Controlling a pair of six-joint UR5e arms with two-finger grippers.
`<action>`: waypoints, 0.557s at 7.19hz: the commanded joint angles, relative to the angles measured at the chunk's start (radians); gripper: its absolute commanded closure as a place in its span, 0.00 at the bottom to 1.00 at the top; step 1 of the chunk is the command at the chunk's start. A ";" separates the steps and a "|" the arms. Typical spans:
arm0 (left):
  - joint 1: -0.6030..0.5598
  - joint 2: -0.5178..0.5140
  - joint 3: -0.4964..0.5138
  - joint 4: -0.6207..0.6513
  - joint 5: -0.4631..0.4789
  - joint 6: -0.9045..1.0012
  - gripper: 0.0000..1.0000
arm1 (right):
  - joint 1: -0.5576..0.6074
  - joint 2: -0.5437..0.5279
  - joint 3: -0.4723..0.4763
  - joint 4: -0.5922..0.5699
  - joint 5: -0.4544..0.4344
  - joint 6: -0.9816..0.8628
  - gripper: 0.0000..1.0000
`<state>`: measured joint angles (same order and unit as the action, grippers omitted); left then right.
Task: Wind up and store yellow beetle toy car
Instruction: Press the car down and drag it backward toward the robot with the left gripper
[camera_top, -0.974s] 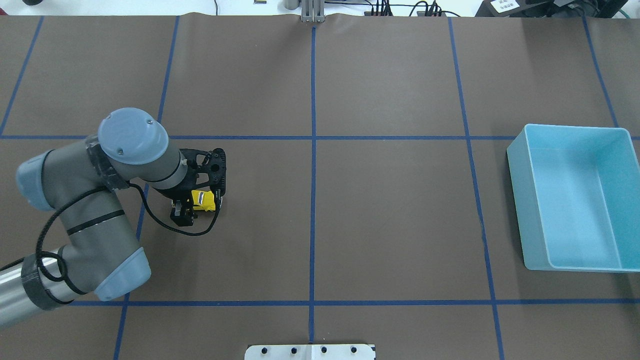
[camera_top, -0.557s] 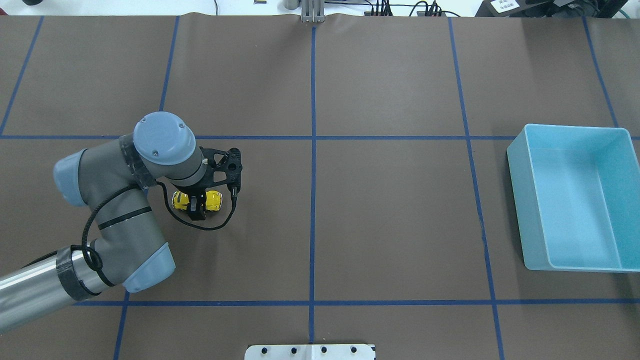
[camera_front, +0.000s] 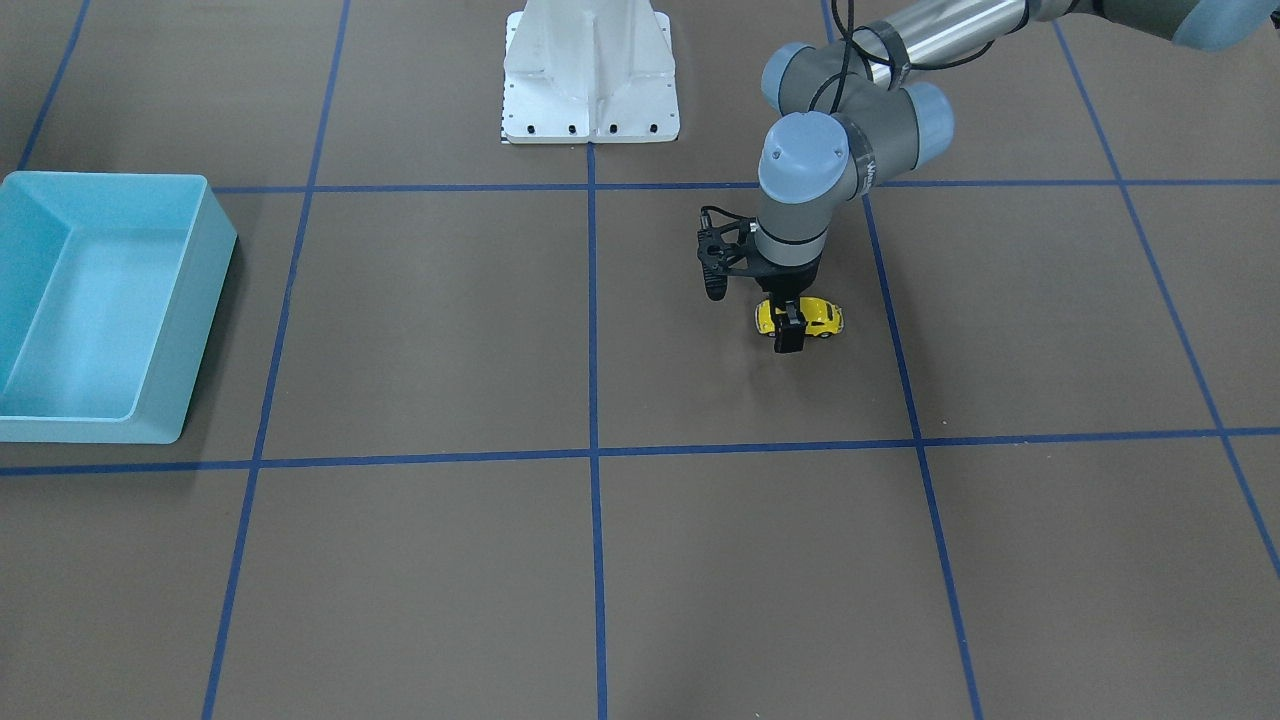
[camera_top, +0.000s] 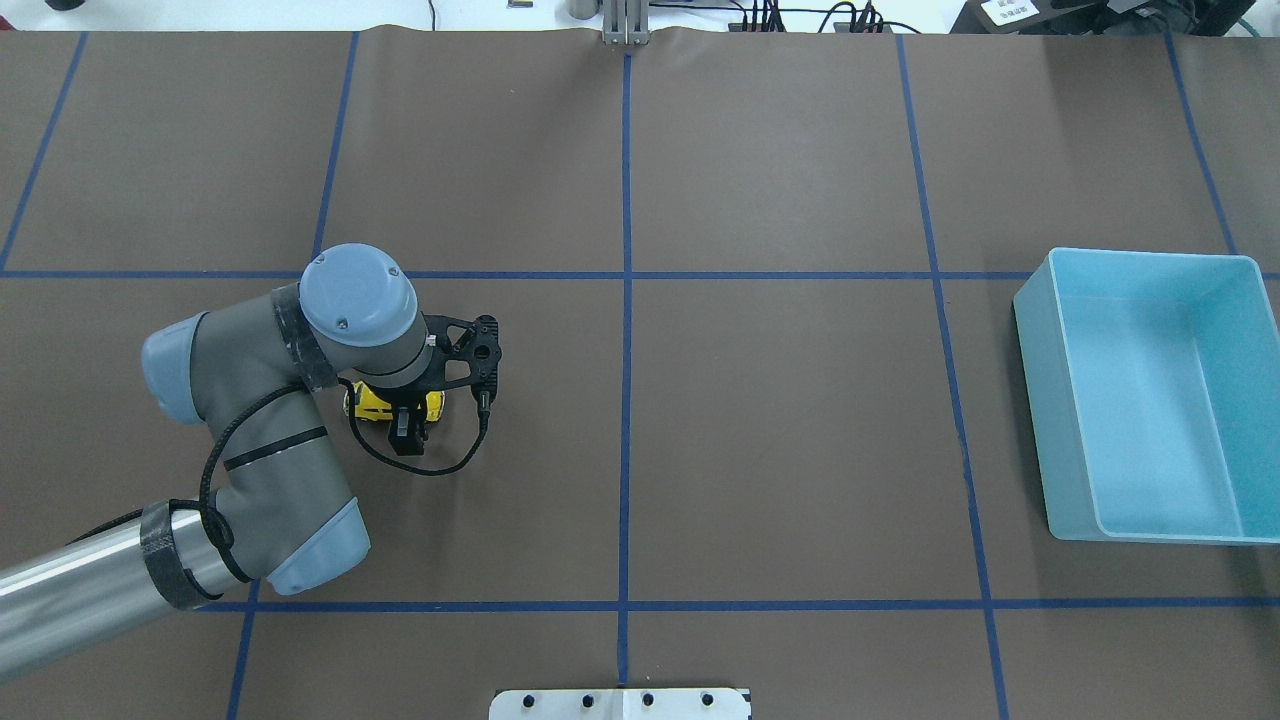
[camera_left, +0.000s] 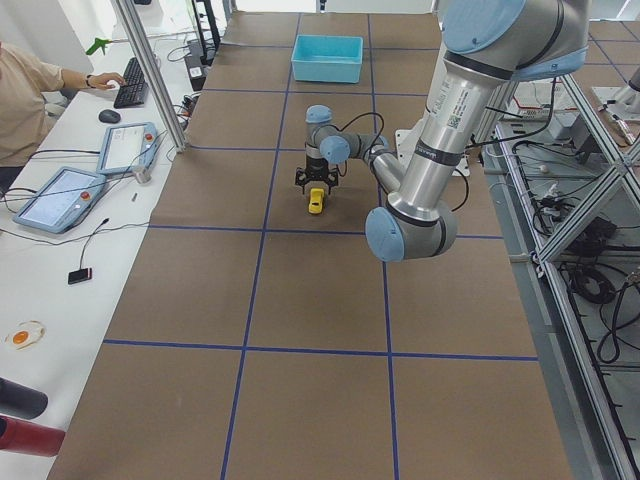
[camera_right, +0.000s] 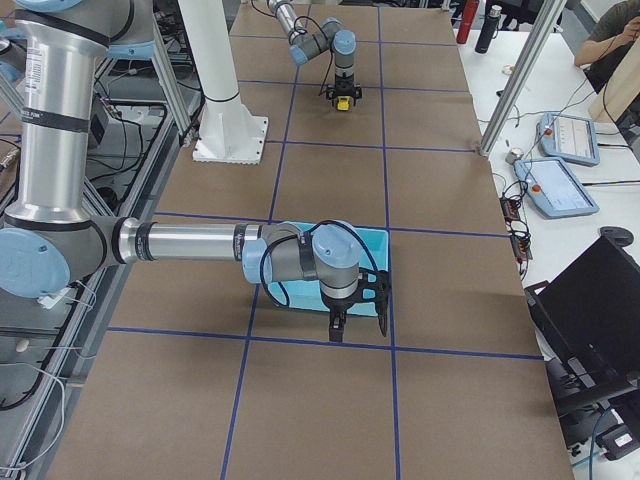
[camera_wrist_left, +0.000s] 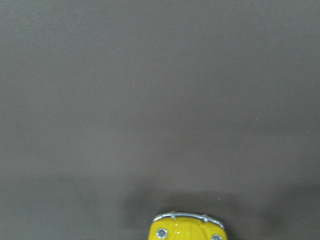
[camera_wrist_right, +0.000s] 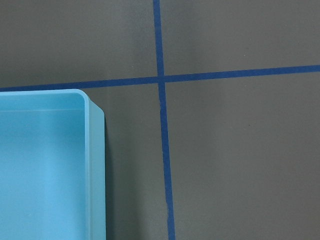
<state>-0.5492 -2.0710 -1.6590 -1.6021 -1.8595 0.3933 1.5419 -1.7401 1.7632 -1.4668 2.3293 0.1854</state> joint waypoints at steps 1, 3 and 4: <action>0.002 0.006 -0.008 0.005 -0.004 0.004 0.03 | 0.000 0.001 -0.001 0.000 -0.001 0.000 0.00; 0.002 0.008 -0.008 0.008 -0.004 0.042 0.06 | -0.008 0.008 -0.002 -0.001 -0.016 0.002 0.00; 0.002 0.008 -0.008 0.008 -0.004 0.053 0.14 | -0.008 0.010 -0.005 -0.001 -0.018 0.000 0.00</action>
<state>-0.5477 -2.0637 -1.6670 -1.5946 -1.8637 0.4253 1.5358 -1.7338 1.7607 -1.4675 2.3177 0.1867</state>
